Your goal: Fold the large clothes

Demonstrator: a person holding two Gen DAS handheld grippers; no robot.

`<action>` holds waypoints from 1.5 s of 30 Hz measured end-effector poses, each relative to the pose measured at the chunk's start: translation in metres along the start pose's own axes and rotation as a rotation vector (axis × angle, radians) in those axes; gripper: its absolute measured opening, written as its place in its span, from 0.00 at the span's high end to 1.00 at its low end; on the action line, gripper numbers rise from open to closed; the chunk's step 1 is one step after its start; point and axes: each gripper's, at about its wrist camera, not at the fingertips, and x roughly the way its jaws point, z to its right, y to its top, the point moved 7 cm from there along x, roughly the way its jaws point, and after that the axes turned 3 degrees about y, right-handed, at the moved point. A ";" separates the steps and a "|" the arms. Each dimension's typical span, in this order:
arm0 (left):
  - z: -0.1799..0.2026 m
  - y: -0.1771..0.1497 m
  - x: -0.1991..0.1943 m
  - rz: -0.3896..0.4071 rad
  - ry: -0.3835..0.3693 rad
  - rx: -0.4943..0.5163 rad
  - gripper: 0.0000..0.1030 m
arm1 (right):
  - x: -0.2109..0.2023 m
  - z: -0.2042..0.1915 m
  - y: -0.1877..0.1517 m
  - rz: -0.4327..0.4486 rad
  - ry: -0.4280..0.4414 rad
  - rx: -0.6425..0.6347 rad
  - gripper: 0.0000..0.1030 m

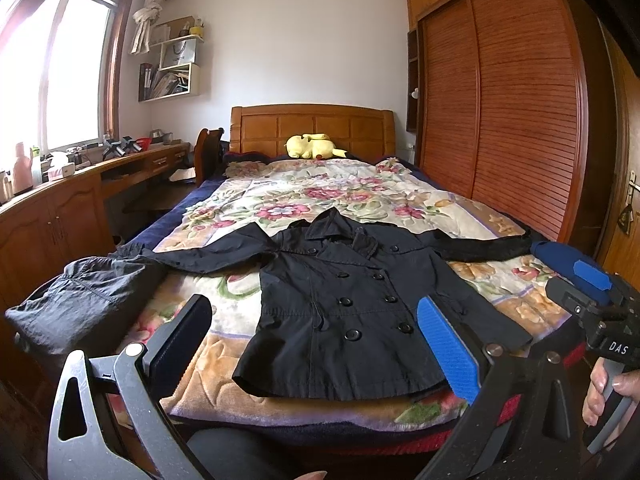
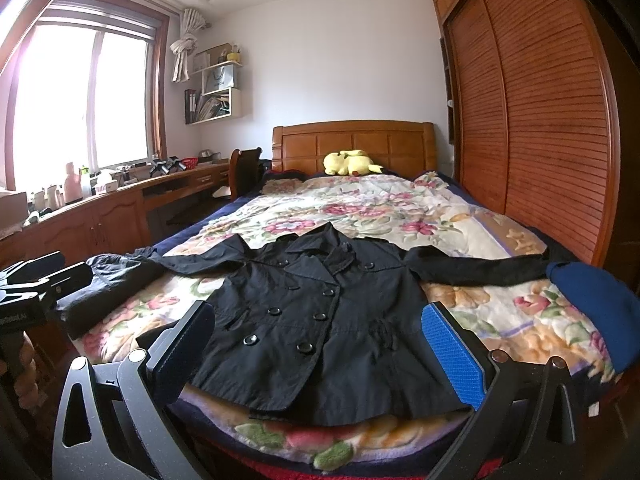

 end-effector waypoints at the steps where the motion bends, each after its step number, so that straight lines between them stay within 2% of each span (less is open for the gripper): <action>1: 0.000 0.000 0.000 0.000 -0.001 0.001 0.00 | 0.000 0.000 0.000 0.000 0.000 0.001 0.00; 45: 0.006 -0.005 0.004 -0.010 0.006 0.004 0.00 | -0.002 -0.002 -0.001 -0.002 0.017 0.014 0.00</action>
